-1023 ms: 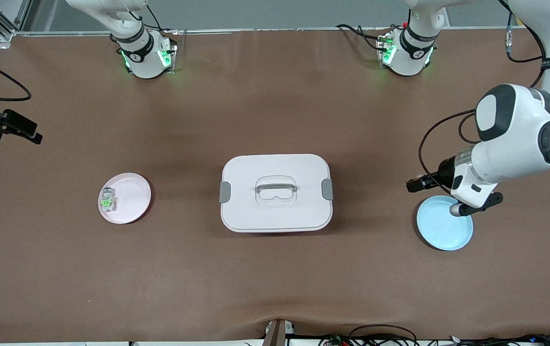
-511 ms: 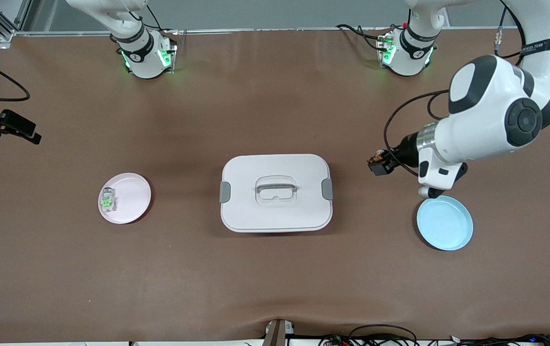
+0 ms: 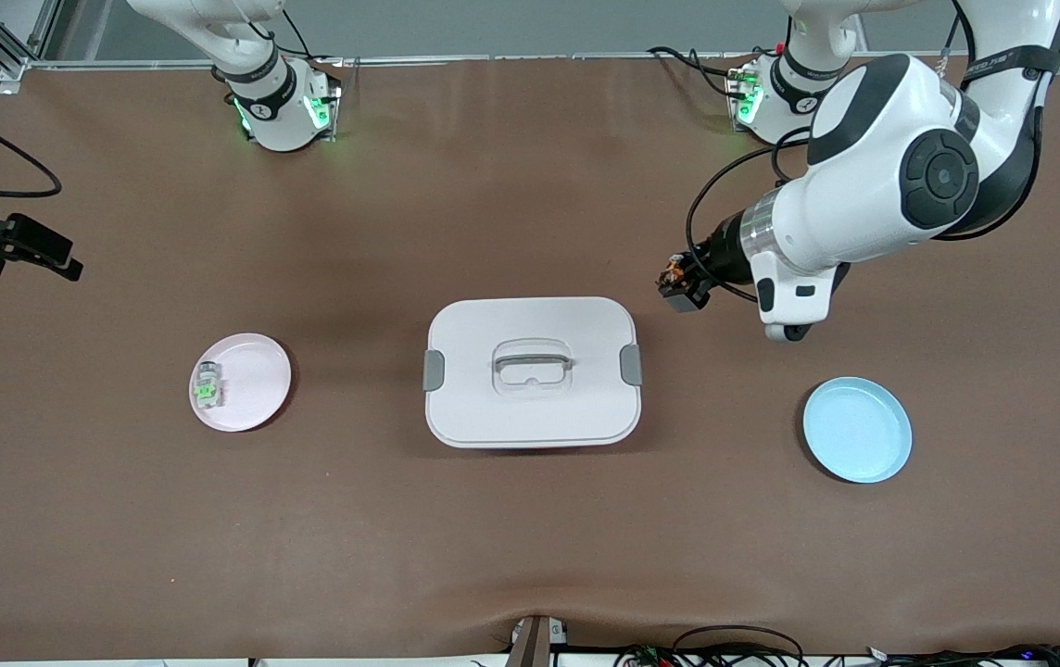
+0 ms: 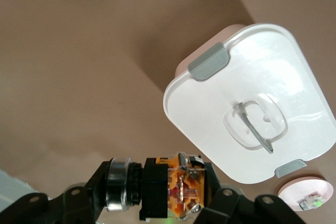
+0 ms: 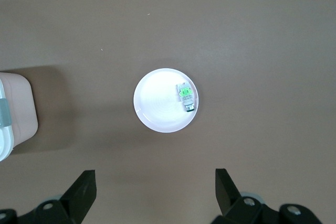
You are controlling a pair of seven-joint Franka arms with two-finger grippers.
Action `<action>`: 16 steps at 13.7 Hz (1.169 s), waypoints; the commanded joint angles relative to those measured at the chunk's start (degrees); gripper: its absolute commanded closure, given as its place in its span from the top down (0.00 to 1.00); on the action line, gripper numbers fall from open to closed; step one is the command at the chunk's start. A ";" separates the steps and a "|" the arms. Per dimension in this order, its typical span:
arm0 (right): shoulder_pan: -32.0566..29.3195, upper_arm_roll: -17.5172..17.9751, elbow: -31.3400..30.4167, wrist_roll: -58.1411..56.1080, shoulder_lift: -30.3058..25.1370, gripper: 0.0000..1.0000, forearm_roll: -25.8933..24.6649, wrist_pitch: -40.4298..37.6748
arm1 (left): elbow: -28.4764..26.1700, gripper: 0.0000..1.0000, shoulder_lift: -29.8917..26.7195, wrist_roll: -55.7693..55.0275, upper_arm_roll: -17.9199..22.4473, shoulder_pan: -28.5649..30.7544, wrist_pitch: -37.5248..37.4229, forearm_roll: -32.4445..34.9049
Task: Transfer orange switch to right arm and place
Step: 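Lift the switch with the left gripper and carry it over the white box, then hold the switch with the left gripper while the right gripper reaches it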
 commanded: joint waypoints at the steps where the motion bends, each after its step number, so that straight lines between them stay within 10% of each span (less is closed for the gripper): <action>1: -0.37 0.41 1.23 -0.30 0.54 1.00 0.79 -0.30 | 3.52 0.00 4.47 -7.17 -0.17 0.32 -1.49 -4.27; 5: 0.16 0.59 1.06 -0.30 0.36 1.00 1.23 -0.12 | 7.83 0.00 7.11 -10.53 -0.25 -0.47 -1.23 -7.79; 16: 20.27 0.68 -9.14 34.49 -2.54 1.00 24.78 16.38 | 11.71 0.00 11.69 -15.98 -0.08 -4.69 4.84 -8.77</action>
